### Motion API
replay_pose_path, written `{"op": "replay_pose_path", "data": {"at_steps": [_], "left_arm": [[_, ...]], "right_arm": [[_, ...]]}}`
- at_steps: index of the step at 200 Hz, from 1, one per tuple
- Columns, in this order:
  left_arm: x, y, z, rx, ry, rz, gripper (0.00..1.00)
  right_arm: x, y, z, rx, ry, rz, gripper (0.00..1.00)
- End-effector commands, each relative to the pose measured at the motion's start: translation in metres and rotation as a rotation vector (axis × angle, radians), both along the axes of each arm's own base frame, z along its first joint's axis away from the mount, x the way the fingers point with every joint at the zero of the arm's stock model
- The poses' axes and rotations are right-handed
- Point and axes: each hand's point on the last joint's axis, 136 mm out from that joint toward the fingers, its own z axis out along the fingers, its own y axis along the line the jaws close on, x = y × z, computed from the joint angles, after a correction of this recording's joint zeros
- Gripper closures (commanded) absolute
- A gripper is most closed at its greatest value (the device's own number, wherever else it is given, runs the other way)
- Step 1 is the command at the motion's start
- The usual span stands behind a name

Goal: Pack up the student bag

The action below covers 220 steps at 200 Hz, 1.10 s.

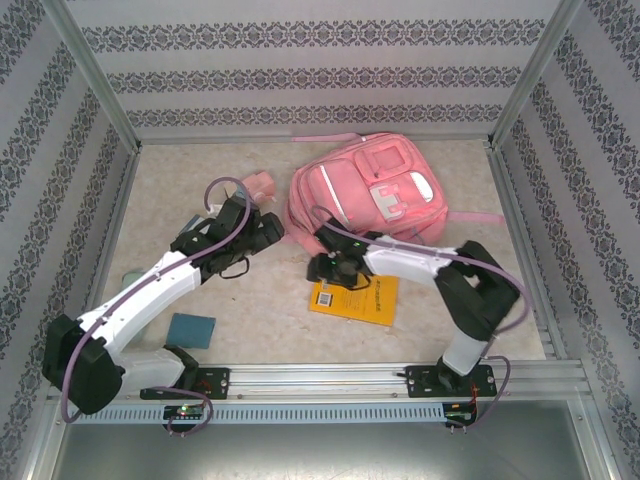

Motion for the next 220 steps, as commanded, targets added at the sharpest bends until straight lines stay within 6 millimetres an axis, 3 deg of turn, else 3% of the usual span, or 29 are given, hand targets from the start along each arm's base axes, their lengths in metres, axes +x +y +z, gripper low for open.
{"op": "replay_pose_path", "data": {"at_steps": [1, 23, 39, 73, 108, 133, 156, 180, 220], "left_arm": [[-0.013, 0.018, -0.006, 0.047, 0.021, 0.025, 0.00], [-0.020, 0.022, -0.010, 0.030, 0.030, 0.039, 0.00], [-0.025, 0.018, -0.017, -0.012, 0.043, 0.039, 0.01], [-0.032, 0.016, -0.033, -0.060, 0.076, 0.062, 0.01], [-0.032, 0.019, -0.036, -0.050, 0.077, 0.072, 0.01], [-0.030, 0.019, -0.036, -0.033, 0.084, 0.070, 0.01], [-0.029, 0.019, -0.038, -0.023, 0.093, 0.066, 0.01], [-0.030, 0.019, -0.039, -0.016, 0.099, 0.063, 0.01], [-0.035, 0.024, -0.040, 0.009, 0.110, 0.061, 0.01]], "right_arm": [[0.023, 0.049, 0.019, 0.103, -0.024, 0.049, 0.38], [0.041, 0.067, 0.036, 0.118, -0.056, 0.086, 0.38], [0.047, 0.057, 0.046, 0.085, -0.083, 0.102, 0.37], [0.041, -0.010, 0.043, 0.013, -0.072, 0.048, 0.35], [0.006, -0.090, 0.024, -0.087, -0.025, -0.036, 0.30], [-0.022, -0.130, 0.010, -0.151, 0.009, -0.080, 0.28], [-0.045, -0.151, -0.005, -0.188, 0.040, -0.107, 0.26], [-0.057, -0.149, -0.023, -0.154, 0.077, -0.118, 0.28], [-0.061, -0.084, -0.019, -0.055, 0.072, -0.006, 0.29]]}}
